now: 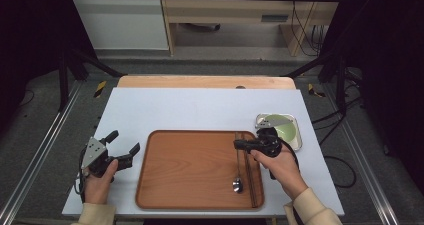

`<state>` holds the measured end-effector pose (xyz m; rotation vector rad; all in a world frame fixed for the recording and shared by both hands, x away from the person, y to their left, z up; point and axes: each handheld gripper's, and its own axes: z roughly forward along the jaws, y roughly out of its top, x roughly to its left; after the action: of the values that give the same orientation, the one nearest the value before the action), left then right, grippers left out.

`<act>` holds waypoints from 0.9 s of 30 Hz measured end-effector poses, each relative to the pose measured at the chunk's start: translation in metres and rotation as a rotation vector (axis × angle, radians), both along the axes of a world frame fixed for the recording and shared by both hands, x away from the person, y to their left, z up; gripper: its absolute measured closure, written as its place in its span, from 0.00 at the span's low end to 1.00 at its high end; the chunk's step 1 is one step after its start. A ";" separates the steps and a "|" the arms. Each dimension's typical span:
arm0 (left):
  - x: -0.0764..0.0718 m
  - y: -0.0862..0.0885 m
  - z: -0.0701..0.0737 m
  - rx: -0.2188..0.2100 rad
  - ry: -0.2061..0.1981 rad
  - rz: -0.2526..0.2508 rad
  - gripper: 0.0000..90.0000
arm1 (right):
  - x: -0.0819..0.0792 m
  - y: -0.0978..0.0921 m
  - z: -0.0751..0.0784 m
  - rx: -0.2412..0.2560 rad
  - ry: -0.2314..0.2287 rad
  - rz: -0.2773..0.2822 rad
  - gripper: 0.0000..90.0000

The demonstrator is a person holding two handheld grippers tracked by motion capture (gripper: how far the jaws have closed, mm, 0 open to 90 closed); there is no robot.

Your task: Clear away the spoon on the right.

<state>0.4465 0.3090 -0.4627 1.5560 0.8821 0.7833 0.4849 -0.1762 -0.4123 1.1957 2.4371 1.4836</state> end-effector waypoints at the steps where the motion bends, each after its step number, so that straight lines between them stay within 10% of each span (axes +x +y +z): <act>1: 0.000 0.000 0.000 0.000 0.000 0.000 0.07 | 0.000 0.000 -0.001 -0.002 -0.005 -0.004 0.94; 27: 0.000 -0.001 -0.001 0.004 0.002 -0.010 0.07 | 0.006 0.014 -0.020 -0.099 0.027 -0.071 0.88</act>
<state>0.4469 0.3080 -0.4633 1.5636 0.8742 0.7764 0.4913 -0.1620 -0.4325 1.2756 2.4257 1.3208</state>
